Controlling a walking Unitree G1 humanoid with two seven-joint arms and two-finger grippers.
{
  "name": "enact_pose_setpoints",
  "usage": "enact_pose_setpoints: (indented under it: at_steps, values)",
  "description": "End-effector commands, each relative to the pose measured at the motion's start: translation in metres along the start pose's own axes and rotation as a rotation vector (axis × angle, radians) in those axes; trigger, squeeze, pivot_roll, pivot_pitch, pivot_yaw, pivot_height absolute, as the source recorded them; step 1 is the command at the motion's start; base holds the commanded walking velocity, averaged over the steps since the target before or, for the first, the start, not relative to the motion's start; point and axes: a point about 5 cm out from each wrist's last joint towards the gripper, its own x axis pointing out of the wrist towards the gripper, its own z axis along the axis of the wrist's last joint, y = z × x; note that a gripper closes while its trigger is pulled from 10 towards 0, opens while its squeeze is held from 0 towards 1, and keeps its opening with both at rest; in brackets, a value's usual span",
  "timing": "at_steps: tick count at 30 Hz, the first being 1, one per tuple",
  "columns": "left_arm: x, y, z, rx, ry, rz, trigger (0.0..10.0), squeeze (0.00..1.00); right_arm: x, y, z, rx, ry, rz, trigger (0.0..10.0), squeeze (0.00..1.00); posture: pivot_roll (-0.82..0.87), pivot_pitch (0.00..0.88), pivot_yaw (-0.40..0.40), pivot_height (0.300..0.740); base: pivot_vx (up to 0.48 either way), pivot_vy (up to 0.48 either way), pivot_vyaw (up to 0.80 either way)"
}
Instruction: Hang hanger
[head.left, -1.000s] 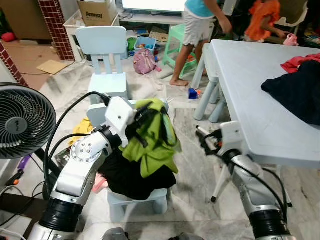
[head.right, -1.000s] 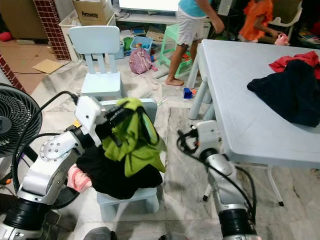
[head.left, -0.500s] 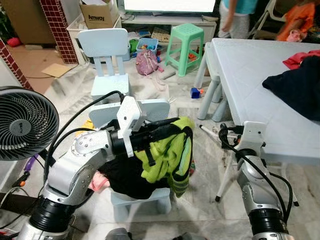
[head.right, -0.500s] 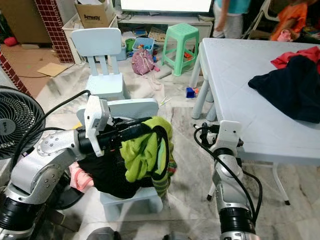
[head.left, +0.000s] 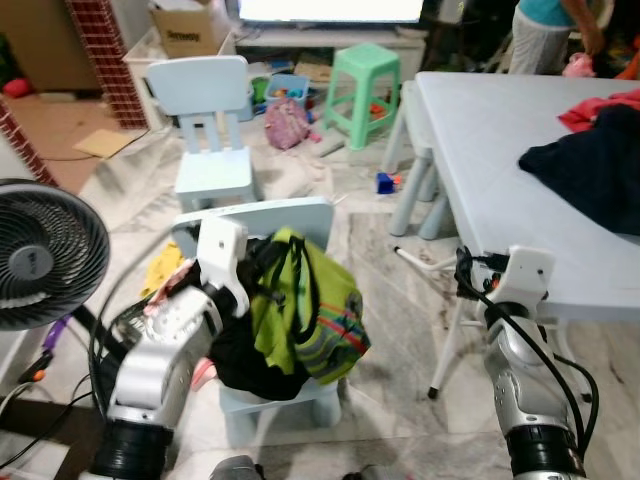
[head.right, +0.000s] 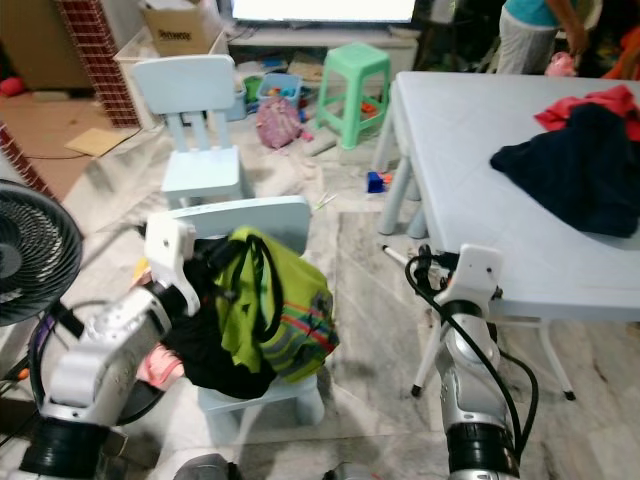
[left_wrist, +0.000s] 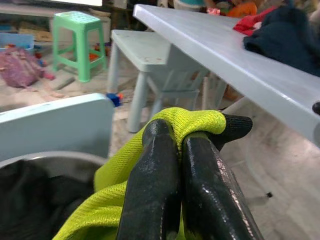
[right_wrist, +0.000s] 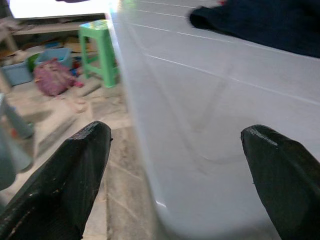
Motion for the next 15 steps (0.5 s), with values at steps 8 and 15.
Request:
enact_pose_setpoints:
  at_steps: [8, 15]
  values:
    - [0.018, -0.015, 0.017, 0.014, -0.093, -0.009, 10.0, 0.0, 0.012, 0.006, 0.035, 0.001, -0.16, 0.02, 10.0, 0.0, -0.03, 0.0, 0.024, 0.74, 0.0, -0.034, -0.8]
    - [0.022, -0.015, 0.028, 0.016, -0.129, 0.0, 10.0, 0.0, 0.014, -0.001, 0.036, 0.004, -0.162, 0.0, 10.0, 0.0, -0.03, 0.0, 0.018, 0.74, 0.0, -0.334, -0.8]
